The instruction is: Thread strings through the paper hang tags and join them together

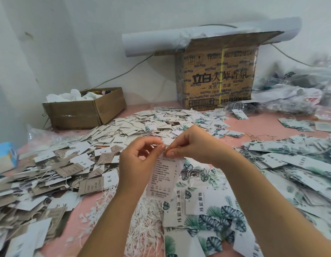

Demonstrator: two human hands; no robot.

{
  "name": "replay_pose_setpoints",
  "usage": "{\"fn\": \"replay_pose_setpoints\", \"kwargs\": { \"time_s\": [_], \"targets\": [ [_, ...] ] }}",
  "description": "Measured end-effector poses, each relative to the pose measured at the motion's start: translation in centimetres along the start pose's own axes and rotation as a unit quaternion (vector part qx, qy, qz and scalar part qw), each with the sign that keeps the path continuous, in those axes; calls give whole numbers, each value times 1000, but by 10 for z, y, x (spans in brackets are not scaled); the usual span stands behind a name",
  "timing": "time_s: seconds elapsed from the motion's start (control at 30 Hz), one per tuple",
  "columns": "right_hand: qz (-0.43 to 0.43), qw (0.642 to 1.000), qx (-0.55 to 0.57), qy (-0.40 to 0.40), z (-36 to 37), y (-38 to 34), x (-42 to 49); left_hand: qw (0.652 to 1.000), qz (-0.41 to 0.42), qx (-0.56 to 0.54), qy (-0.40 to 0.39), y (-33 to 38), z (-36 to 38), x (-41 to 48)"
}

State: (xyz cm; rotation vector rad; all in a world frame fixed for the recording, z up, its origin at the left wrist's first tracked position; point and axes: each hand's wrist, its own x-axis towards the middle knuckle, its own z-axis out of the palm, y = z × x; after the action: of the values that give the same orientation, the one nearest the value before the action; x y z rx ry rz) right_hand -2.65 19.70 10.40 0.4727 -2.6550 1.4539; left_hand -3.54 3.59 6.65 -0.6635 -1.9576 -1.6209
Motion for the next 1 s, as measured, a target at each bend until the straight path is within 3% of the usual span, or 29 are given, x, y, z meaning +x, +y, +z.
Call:
{"fn": "replay_pose_setpoints", "kwargs": {
  "time_s": [0.2, 0.47, 0.57, 0.73, 1.0],
  "targets": [
    [1, 1000, 8, -10, -1, 1, 0, 981, -94, -172, 1, 6, 1, 2],
    [-55, 981, 111, 148, -5, -3, 0, 961, -157, -227, -21, 11, -9, 11],
    [-59, 983, 113, 135, -6, -6, -1, 966, -151, -202, -52, 17, -11, 12],
    [-76, 971, 211, 77, -6, -9, -2, 982, -113, -108, -107, 24, -10, 13],
    [-127, 941, 310, 33, -5, -10, -3, 980, -89, -120, -132, 33, -8, 12]
  ]
}}
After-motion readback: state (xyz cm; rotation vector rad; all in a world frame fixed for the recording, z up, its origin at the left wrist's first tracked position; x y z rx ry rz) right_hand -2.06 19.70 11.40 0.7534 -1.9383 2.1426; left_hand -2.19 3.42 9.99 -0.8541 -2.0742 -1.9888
